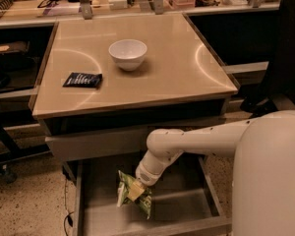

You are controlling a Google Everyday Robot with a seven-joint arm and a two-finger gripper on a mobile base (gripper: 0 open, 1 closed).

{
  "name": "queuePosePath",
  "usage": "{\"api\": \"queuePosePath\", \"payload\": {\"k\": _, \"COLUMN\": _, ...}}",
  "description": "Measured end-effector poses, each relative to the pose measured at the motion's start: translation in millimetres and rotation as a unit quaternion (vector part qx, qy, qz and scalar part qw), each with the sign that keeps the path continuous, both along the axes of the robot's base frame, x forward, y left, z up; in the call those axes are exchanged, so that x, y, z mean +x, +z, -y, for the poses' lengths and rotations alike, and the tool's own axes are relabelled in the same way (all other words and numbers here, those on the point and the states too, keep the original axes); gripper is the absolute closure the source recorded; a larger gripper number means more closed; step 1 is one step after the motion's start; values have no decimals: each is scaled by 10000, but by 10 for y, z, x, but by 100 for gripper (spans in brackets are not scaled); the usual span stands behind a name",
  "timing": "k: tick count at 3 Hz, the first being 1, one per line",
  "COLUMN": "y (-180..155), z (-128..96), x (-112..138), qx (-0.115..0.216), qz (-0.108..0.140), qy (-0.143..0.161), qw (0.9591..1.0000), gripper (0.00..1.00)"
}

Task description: Place green jalapeno chip bag into middle drawer

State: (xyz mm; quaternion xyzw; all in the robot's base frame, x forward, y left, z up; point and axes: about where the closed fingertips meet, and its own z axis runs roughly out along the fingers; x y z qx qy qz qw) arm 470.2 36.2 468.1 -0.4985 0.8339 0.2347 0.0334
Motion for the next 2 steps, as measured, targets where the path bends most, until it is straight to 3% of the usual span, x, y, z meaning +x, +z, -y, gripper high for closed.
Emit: {"api": "queuePosePath", "payload": {"k": 2, "y": -264, "z": -26, "x": 60, "qx": -92, "qz": 252, "qy": -367, "qw": 9990, "gripper": 100}}
